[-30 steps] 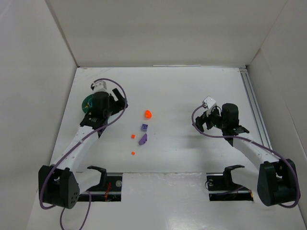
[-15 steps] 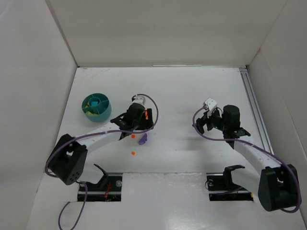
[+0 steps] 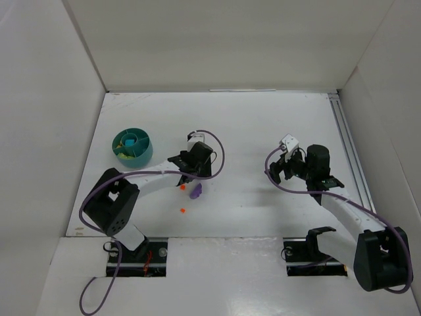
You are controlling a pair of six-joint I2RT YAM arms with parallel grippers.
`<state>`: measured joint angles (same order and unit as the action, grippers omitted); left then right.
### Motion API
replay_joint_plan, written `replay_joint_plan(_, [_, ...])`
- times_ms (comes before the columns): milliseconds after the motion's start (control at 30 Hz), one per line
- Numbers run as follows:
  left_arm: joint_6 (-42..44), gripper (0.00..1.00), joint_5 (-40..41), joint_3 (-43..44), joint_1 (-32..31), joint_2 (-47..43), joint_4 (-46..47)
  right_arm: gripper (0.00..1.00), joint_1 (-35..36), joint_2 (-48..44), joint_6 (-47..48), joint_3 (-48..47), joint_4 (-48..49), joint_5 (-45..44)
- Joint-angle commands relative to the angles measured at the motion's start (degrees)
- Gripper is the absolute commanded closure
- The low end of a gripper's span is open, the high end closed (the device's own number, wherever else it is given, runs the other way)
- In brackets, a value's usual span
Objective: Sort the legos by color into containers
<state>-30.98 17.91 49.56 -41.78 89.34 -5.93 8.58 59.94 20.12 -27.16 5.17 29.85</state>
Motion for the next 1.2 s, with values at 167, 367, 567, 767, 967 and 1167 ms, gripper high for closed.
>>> replay_joint_plan(167, [-0.2,0.49,0.9,2.4,-0.6,2.4,-1.0,0.01,-0.4,-1.1,-0.4,0.4,3.1,0.1])
replay_joint_plan(367, [-0.8,0.64,0.9,1.9,-0.6,2.4,-1.6,0.01,-0.4,-1.1,-0.4,0.4,3.1,0.1])
replay_joint_plan(567, [-1.4,0.81,2.9,1.9,-0.6,-0.3,-1.1,0.01,-0.4,-1.1,-0.4,0.4,3.1,0.1])
replay_joint_plan(767, [-2.1,0.83,7.4,3.9,0.6,-4.5,-3.8,0.01,-0.4,-1.1,-0.4,0.4,3.1,0.1])
replay_joint_plan(967, [-0.2,0.83,8.1,4.4,9.1,-10.0,-3.0,0.01,-0.4,-1.1,0.1,0.4,3.1,0.1])
replay_joint_plan(1167, [2.2,0.83,7.4,5.5,20.5,-14.2,-1.6,0.01,-0.9,-1.1,0.6,-0.1,3.1,0.1])
